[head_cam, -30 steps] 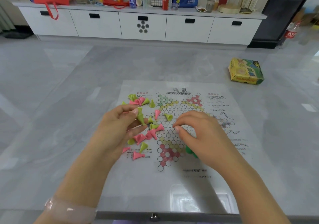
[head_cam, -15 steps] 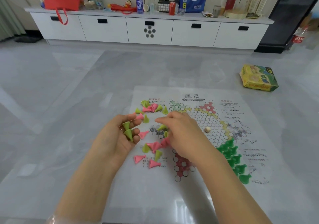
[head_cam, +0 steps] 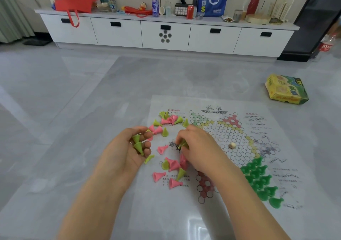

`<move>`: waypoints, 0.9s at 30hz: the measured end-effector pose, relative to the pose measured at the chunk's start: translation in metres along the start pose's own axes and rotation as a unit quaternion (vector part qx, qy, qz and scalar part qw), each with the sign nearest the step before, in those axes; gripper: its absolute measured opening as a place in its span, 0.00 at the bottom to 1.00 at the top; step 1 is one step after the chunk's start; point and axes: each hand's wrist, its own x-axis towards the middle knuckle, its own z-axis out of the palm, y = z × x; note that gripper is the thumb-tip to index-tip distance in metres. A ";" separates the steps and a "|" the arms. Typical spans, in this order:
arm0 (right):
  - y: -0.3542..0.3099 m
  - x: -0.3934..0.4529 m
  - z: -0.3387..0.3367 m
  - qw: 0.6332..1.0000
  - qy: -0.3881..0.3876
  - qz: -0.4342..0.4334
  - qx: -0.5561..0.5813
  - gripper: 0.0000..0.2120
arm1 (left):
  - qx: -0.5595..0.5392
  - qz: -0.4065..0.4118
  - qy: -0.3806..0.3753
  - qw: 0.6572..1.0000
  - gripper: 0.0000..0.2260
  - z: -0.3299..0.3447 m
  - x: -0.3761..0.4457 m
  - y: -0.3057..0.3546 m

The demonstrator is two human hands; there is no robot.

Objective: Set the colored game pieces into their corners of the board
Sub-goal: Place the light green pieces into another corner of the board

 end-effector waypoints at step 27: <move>-0.007 -0.028 -0.029 0.889 0.167 -0.013 0.426 0.07 | 0.097 -0.065 -0.135 0.984 0.12 0.035 -0.022 -0.027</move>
